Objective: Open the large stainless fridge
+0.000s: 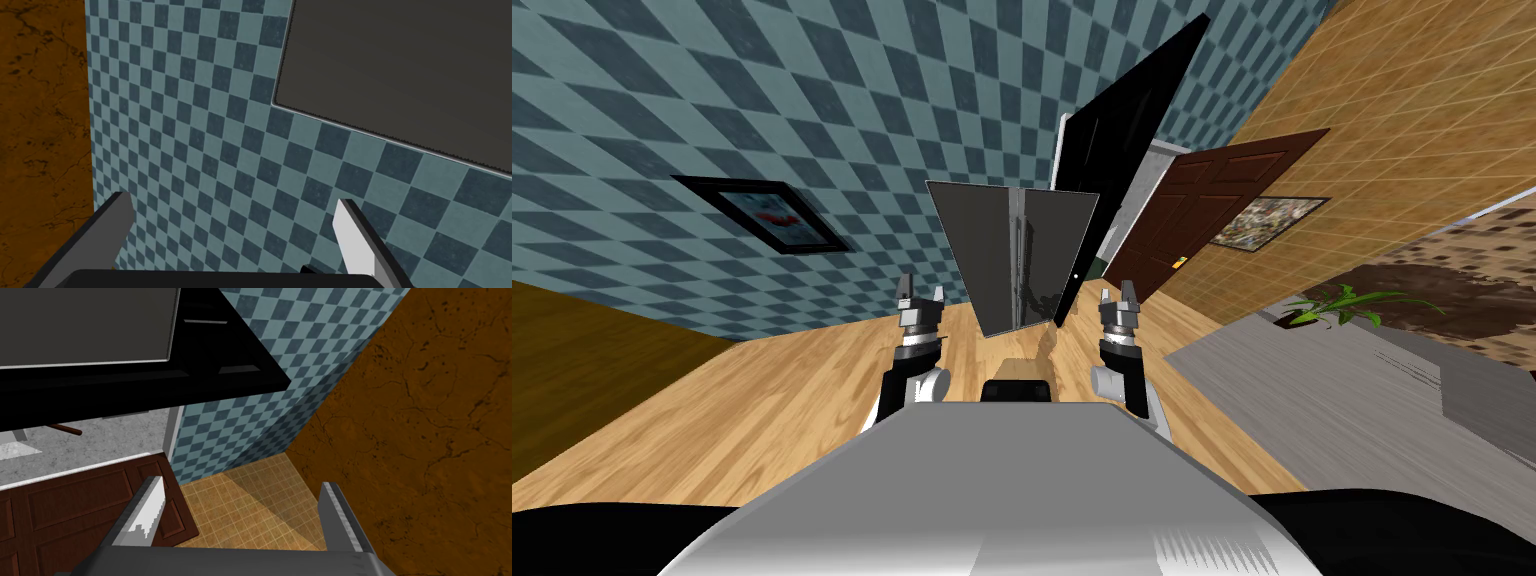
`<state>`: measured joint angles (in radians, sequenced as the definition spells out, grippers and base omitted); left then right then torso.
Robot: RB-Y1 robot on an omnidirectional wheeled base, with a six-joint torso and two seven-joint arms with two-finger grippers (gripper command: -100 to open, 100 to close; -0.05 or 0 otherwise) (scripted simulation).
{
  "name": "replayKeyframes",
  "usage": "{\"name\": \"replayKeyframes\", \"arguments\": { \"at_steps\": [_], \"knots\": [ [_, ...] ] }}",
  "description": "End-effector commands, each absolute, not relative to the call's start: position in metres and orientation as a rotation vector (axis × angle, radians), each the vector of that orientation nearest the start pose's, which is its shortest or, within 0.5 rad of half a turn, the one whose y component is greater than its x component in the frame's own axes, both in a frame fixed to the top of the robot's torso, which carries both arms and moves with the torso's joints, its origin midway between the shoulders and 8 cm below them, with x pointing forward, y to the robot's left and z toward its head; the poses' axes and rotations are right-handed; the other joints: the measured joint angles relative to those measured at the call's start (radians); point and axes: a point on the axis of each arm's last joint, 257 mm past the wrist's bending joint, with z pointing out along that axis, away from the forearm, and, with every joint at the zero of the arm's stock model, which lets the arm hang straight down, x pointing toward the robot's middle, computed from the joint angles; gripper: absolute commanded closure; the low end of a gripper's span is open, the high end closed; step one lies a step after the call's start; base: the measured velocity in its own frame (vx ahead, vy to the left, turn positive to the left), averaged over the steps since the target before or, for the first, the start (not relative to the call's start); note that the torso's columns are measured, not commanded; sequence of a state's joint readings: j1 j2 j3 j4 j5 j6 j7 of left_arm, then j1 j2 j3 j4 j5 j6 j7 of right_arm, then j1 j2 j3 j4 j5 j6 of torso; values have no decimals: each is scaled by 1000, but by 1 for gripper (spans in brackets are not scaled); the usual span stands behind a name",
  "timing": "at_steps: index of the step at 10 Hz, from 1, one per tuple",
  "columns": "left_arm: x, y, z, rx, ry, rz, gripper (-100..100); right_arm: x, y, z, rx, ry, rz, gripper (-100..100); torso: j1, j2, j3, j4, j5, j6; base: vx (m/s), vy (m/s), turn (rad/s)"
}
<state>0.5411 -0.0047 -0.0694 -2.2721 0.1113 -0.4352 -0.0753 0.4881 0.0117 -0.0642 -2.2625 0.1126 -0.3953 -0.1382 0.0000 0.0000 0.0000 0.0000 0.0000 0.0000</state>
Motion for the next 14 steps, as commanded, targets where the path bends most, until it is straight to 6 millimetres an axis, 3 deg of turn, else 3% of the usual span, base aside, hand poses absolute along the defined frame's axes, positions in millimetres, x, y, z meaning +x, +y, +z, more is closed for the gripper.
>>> {"name": "replayKeyframes", "arguments": {
  "at_steps": [1, 9, 10, 11, 14],
  "knots": [
    [354, 275, -6, -801, 642, -1332, 0, 363, -296, 0, 743, 696, 1264, 0, 0, 40, -82, 41, 0, 0, 0, 0, 0],
    [354, 275, -6, -801, 641, -1333, 0, 363, -296, 0, 743, 696, 1265, 0, 0, 618, -1234, 617, 0, 0, 0, 0, 0],
    [360, 270, -9, -778, 682, -1336, -100, 363, -296, 0, 743, 696, 1265, 0, 0, 691, -1382, 691, 0, 0, 4, 2, -26],
    [366, 266, -10, -763, 711, -1339, -100, 363, -296, 0, 743, 696, 1264, 0, 0, 725, -1451, 724, 0, 0, -3, 5, -61],
    [391, 253, -17, -721, 806, -1338, -100, 363, -296, -1, 743, 697, 1264, 0, 0, 738, -1476, 738, 0, 0, -12, 11, -73]
  ]
}}
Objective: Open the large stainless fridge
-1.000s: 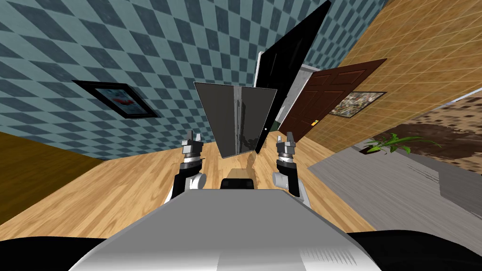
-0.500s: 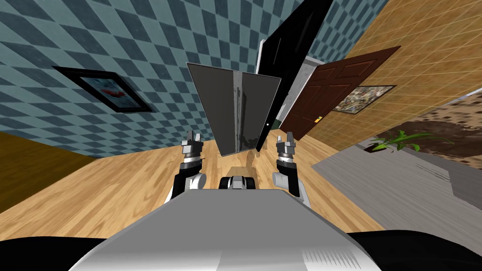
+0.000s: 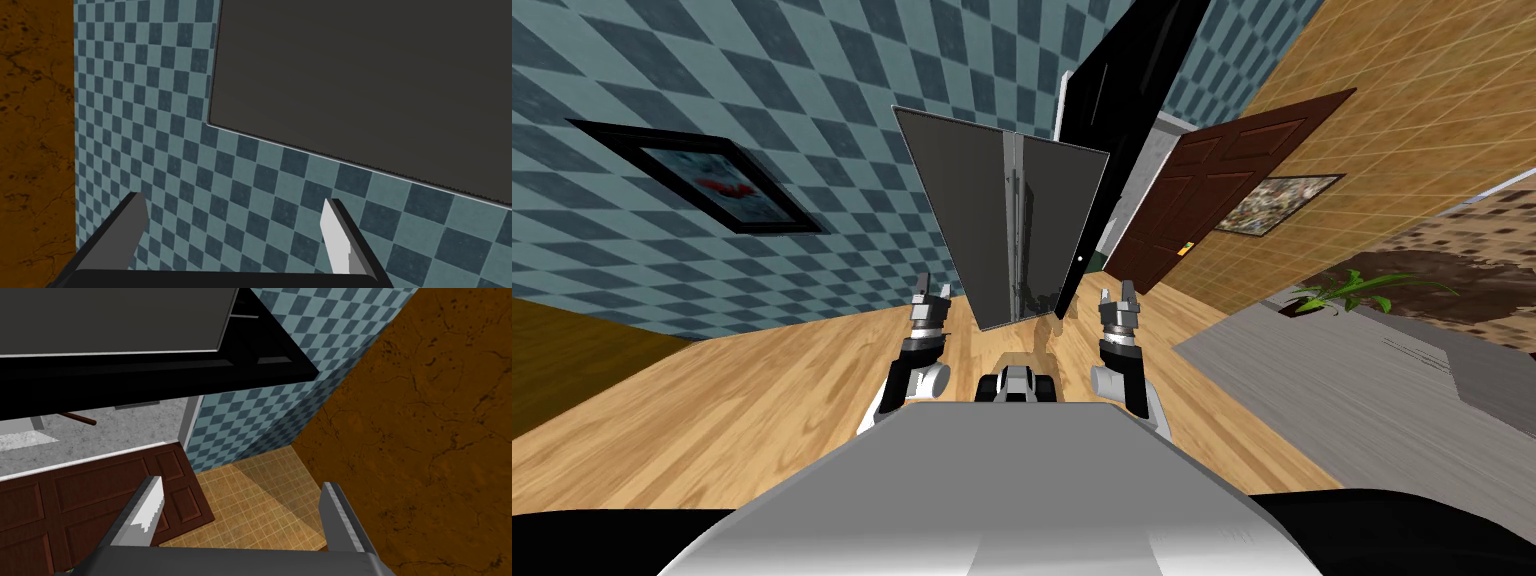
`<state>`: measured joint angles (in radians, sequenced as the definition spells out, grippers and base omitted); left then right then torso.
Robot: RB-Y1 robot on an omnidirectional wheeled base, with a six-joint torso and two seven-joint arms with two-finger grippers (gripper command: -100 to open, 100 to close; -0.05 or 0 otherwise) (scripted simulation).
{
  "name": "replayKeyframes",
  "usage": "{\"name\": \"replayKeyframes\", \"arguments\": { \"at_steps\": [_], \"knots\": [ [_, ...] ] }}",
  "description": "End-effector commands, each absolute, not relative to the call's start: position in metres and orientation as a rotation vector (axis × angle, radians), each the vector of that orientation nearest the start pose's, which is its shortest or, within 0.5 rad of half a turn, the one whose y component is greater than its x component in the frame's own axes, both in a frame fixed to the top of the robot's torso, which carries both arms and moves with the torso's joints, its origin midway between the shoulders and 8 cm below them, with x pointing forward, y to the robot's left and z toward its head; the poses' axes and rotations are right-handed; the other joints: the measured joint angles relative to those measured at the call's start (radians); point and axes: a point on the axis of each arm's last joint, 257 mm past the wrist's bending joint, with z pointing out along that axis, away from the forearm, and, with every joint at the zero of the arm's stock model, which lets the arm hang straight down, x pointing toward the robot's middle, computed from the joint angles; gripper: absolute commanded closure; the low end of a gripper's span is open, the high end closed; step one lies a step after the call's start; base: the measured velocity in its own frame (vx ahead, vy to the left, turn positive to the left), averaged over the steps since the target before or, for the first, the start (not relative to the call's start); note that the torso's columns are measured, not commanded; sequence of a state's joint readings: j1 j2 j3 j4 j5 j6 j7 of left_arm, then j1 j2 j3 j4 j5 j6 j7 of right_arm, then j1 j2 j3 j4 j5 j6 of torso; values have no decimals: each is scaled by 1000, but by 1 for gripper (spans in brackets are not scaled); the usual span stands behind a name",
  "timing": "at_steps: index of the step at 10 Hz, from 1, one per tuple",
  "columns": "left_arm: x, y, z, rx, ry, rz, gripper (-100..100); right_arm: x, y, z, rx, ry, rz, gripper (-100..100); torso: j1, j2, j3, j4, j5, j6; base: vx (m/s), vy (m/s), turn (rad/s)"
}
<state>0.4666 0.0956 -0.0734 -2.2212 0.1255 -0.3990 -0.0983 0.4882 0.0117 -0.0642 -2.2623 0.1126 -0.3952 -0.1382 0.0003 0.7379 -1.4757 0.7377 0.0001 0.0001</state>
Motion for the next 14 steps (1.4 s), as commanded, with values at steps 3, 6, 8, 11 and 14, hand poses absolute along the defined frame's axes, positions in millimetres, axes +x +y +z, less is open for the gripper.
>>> {"name": "replayKeyframes", "arguments": {
  "at_steps": [3, 6, 8, 11, 14],
  "knots": [
    [415, 242, -17, -686, 864, -1334, -100, 363, -296, -1, 743, 697, 1264, 0, -1, 0, 0, 0, 0, 0, -13, 13, -78],
    [429, 236, -13, -662, 889, -1334, -100, 363, -296, -1, 743, 697, 1264, 0, 0, 0, 0, 0, 0, 0, -13, 9, -59],
    [443, 230, -11, -643, 916, -1328, -100, 363, -296, -1, 743, 697, 1264, 0, 0, 0, 0, 0, 0, 0, -14, 11, -73],
    [471, 222, -12, -620, 983, -1301, -100, 363, -296, -1, 743, 697, 1264, 0, 0, 0, 0, 0, 0, 0, -17, 11, -87],
    [488, 213, 1, -584, 999, -1299, -100, 363, -296, -1, 743, 697, 1264, 0, 0, 0, 0, 0, 0, 0, -18, 11, -76]
  ]
}}
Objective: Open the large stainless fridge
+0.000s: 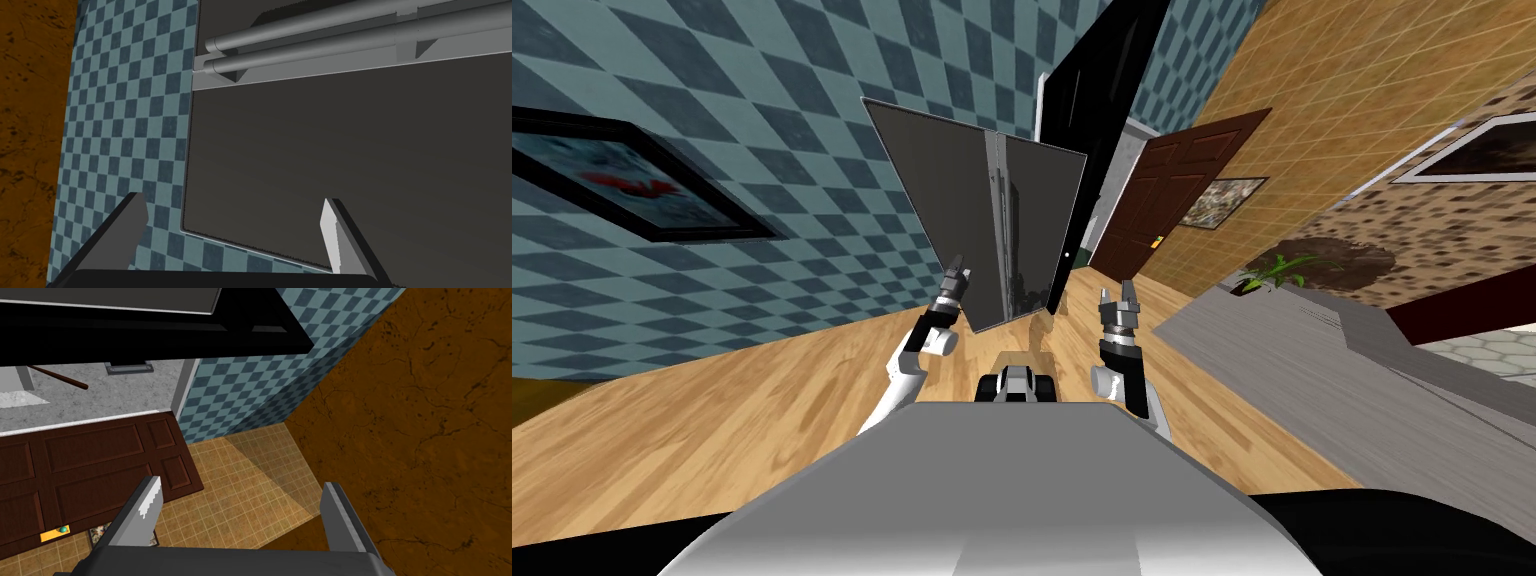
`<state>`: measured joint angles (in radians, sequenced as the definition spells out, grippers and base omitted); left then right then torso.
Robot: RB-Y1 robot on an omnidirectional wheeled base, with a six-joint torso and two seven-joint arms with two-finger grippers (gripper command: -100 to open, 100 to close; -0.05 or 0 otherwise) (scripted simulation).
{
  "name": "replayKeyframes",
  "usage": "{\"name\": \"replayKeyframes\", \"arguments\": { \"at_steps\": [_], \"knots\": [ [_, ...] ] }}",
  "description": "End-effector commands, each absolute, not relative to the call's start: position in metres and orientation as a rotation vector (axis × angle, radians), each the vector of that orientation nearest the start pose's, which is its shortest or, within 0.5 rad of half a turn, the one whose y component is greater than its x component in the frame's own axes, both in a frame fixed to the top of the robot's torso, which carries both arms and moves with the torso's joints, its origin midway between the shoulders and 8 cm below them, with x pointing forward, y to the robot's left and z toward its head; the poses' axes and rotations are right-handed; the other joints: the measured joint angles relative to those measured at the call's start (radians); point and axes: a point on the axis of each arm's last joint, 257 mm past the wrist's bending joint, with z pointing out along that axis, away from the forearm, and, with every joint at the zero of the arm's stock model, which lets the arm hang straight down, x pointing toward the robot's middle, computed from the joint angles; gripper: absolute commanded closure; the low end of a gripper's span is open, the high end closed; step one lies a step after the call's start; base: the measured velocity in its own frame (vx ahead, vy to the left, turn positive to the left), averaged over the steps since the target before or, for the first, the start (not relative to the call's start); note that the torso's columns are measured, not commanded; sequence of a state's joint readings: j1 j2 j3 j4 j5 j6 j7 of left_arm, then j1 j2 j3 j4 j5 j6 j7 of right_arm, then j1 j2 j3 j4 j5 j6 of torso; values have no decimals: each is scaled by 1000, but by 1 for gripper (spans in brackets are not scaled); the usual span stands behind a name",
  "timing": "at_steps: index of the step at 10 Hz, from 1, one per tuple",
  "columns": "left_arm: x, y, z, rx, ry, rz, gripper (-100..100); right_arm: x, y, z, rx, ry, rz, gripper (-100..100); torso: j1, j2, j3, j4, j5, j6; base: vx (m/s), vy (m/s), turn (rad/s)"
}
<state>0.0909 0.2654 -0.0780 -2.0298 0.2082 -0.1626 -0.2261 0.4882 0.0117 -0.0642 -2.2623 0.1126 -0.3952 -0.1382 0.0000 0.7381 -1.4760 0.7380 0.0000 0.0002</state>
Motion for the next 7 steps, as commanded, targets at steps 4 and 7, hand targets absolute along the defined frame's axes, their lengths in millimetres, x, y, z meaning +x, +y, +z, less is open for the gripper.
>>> {"name": "replayKeyframes", "arguments": {
  "at_steps": [4, 7],
  "knots": [
    [518, 203, 8, -553, 1062, -1265, -100, 363, -296, -1, 744, 697, 1264, 0, 0, -1, 0, 0, 0, 0, -13, 8, -76],
    [535, 193, 25, -515, 1077, -1257, -100, 363, -296, -1, 743, 697, 1264, 0, 0, 0, 0, 0, 0, 0, -17, 8, -78]
  ]
}}
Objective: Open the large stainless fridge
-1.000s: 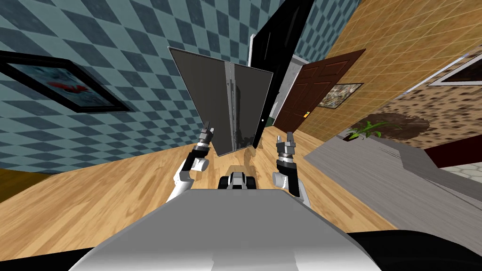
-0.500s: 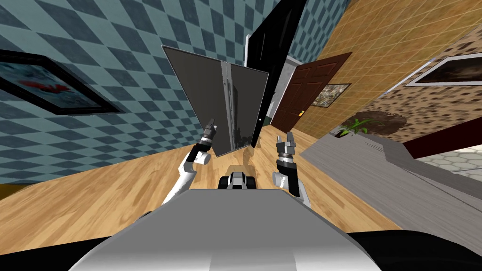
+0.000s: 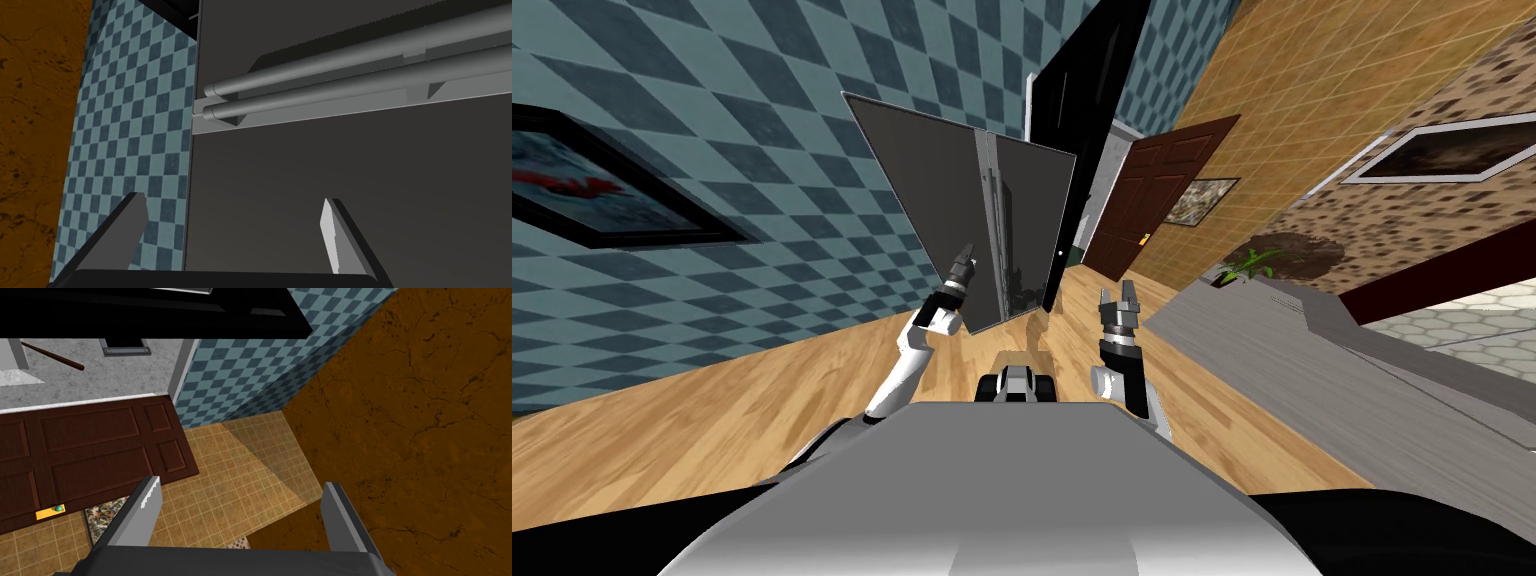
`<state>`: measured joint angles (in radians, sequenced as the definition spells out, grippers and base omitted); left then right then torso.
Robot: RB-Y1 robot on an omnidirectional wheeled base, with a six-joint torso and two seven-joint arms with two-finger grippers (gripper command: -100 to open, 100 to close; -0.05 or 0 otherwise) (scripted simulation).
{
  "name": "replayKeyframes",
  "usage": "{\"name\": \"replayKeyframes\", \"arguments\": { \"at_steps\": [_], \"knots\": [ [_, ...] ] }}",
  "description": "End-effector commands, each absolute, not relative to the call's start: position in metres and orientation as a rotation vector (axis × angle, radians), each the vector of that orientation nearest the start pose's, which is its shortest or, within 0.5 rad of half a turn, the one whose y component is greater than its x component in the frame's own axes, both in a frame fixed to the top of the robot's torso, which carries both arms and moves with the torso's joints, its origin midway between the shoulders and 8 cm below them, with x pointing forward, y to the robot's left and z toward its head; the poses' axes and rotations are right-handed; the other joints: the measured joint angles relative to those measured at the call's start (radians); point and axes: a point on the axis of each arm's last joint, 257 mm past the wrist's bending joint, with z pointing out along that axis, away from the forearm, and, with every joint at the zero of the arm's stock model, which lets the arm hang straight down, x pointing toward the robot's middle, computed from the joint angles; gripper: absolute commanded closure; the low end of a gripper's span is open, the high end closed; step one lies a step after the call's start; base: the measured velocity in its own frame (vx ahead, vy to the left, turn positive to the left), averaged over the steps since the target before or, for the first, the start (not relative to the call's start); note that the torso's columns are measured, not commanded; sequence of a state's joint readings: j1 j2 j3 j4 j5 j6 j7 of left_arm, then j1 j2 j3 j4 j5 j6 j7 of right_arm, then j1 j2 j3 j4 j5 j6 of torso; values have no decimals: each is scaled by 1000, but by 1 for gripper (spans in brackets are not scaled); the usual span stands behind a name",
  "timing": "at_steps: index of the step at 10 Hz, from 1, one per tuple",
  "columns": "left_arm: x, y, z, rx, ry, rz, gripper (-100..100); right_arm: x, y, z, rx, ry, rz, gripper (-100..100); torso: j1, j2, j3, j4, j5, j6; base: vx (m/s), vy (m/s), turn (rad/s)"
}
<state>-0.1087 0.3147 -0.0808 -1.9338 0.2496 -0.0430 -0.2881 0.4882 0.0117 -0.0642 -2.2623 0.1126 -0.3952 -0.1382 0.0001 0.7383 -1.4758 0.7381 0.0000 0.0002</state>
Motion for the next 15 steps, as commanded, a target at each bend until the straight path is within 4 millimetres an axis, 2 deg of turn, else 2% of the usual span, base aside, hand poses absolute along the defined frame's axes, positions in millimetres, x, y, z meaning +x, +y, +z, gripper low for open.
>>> {"name": "replayKeyframes", "arguments": {
  "at_steps": [1, 2, 3, 4, 5, 6, 7, 8, 9, 10, 11, 12, 13, 14, 15],
  "knots": [
    [535, 192, 27, -512, 1074, -1258, -100, 363, -296, -1, 744, 697, 1264, 0, 0, 0, 0, 0, 0, 0, -6, 2, 5],
    [549, 192, 22, -512, 1120, -1227, -100, 363, -296, -1, 744, 697, 1264, 0, 0, -1, 0, 0, 0, 0, -12, 2, -131],
    [550, 186, 37, -488, 1101, -1239, -100, 363, -296, -1, 743, 697, 1264, 0, 0, -1, 0, 0, 0, 0, -13, 7, -66],
    [564, 188, 27, -496, 1154, -1201, -100, 363, -296, -1, 744, 697, 1264, 0, 0, 0, 0, 0, 0, 0, -14, 4, -97],
    [565, 182, 44, -470, 1133, -1214, -100, 363, -296, -1, 743, 697, 1264, 0, 0, 0, 0, 0, 0, 0, -12, 6, -63],
    [579, 184, 33, -478, 1187, -1173, -100, 363, -296, -1, 744, 697, 1264, 0, 0, 0, 0, 0, 0, 0, -13, 5, -103],
    [580, 178, 51, -453, 1165, -1185, -100, 363, -296, -1, 743, 697, 1264, 0, 0, 0, 0, 0, 0, 0, -11, 6, -77],
    [580, 176, 57, -444, 1157, -1190, -100, 363, -296, -1, 744, 697, 1264, 0, 0, 0, 0, 0, 0, 0, 0, 0, 0],
    [595, 179, 48, -450, 1208, -1148, -100, 363, -296, -1, 744, 697, 1264, 0, 0, -1, 0, 0, 0, 0, -5, 1, -91],
    [595, 173, 63, -429, 1190, -1158, -100, 363, -296, -1, 743, 697, 1264, 0, 0, -1, 0, 0, 0, 0, -6, 2, -79],
    [609, 178, 53, -438, 1242, -1113, -100, 363, -296, -1, 744, 697, 1264, 0, 0, 0, 0, 0, 0, 0, -6, 2, -132],
    [609, 171, 73, -412, 1219, -1125, -100, 363, -296, -1, 743, 697, 1264, 0, 0, 0, 0, 0, 0, 0, -5, 2, -45],
    [623, 176, 68, -416, 1263, -1081, -100, 363, -296, -1, 744, 697, 1264, 0, 0, 0, 0, 0, 0, -1, -1, 0, -77],
    [623, 170, 83, -397, 1247, -1090, -100, 363, -296, -1, 744, 697, 1264, 0, 0, 0, 0, 0, 0, 0, 0, 1, -58],
    [636, 176, 76, -405, 1295, -1042, -100, 363, -296, -1, 744, 697, 1264, 0, 0, 0, 0, 0, 0, 0, 3, -2, -108]
  ]
}}
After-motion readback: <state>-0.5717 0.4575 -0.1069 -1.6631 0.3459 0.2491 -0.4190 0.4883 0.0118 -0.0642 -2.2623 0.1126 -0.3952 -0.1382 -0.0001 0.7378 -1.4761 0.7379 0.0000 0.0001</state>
